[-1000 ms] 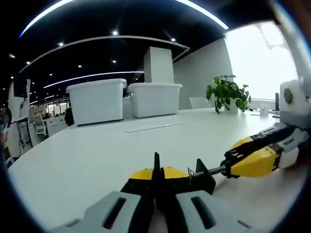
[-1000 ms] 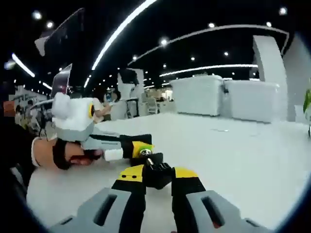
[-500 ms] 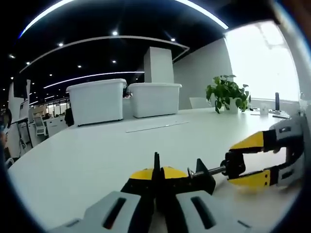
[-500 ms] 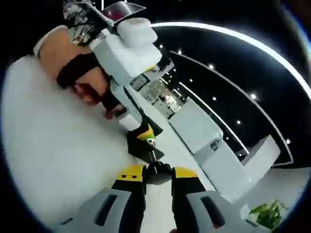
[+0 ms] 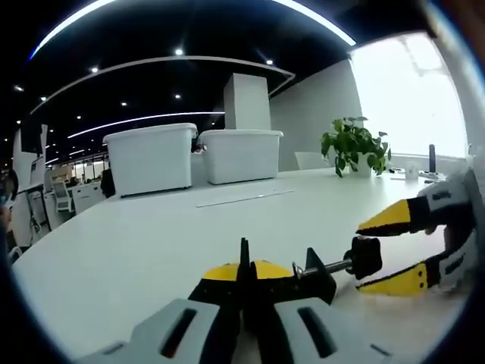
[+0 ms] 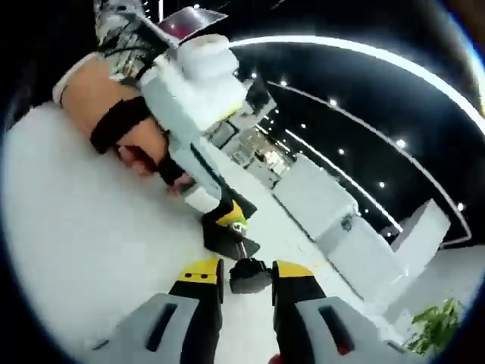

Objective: Clamp the fixed fixture on the desktop, loosen the retaining clip, secure it to the edge of the desk, and tighten the retaining clip.

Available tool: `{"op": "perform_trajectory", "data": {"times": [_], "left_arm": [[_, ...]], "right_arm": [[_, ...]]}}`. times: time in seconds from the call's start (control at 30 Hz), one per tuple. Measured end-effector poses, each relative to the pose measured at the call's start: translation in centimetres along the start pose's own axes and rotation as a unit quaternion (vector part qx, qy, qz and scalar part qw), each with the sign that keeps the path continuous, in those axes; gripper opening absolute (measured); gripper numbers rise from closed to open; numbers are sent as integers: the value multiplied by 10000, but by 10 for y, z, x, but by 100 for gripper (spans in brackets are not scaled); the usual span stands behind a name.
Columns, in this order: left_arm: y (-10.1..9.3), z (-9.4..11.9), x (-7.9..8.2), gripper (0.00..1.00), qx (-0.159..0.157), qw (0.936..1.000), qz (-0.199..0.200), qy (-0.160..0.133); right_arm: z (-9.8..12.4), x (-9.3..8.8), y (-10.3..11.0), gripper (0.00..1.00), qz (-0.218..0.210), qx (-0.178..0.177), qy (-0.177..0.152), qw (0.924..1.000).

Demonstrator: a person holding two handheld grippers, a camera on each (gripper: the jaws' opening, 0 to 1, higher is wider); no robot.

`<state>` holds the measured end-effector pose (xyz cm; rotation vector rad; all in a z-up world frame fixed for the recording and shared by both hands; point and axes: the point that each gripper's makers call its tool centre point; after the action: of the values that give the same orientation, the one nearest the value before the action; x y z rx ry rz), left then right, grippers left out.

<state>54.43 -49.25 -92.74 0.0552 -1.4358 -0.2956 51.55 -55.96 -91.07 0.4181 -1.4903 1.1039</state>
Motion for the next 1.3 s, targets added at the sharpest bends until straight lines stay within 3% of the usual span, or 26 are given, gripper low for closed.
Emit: {"op": "perform_trajectory", "data": {"times": [0.03,0.07,0.1,0.2,0.27,0.33,0.4,0.43,0.5,0.57,0.6,0.7,0.77,0.83,0.9,1.13,1.3], "left_arm": [[0,0,0,4,-1,10000,-8,-1],[0,0,0,4,-3,10000,-4,-1],[0,0,0,4,-5,10000,4,-1],[-1,0,0,4,-6,10000,6,0],[-1,0,0,4,-8,10000,9,-1],[-1,0,0,4,-9,10000,10,-1],[-1,-1,0,4,-10,10000,11,-1],[-1,-1,1,4,-11,10000,17,-1],[-2,-1,1,4,-10,10000,17,-1],[-2,-1,1,4,-12,10000,34,0],[-3,-1,1,4,-13,10000,39,0],[-3,-2,2,4,-12,10000,38,-2],[-3,-2,2,4,-12,10000,31,-6],[-3,-2,2,4,-12,10000,22,-7],[-3,-2,2,4,-17,10000,9,-17],[-3,-2,1,4,-22,10000,-5,-20],[-3,-2,1,4,-20,10000,-6,-16]], "right_arm": [[2,4,-1,27,-693,91,-60,9975],[2,3,-3,29,-1063,144,-43,9942],[3,2,-6,30,-1787,217,-21,9837],[4,-4,-23,30,-2699,90,-108,9628],[6,-9,-28,30,-3067,92,-113,9517],[5,-17,-31,30,-3569,105,-28,9341],[2,-25,-28,27,-3880,233,83,9213],[2,-25,-26,27,-3993,249,95,9164],[2,-26,-25,26,-4018,288,87,9152],[1,-27,-23,23,-4327,315,157,9009],[1,-26,-22,22,-4363,372,158,8989],[1,-26,-22,21,-4288,303,193,9027],[2,-23,-22,20,-3827,171,166,9236],[4,-18,-18,19,-2970,102,34,9548],[6,-16,-14,19,-2534,30,12,9674],[9,-11,-6,19,-1641,-87,-33,9864],[8,-8,-2,19,-435,-239,-26,9988]]}}
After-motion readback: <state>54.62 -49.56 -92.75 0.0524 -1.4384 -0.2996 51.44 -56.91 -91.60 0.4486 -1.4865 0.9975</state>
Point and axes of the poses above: the point that each gripper's makers call its tool centre point, and the gripper's own axes: z roughly backward along the fingers, y roughly to its left, x roughly out of its top, and after that the axes turned 10 degrees about -z, right-handed
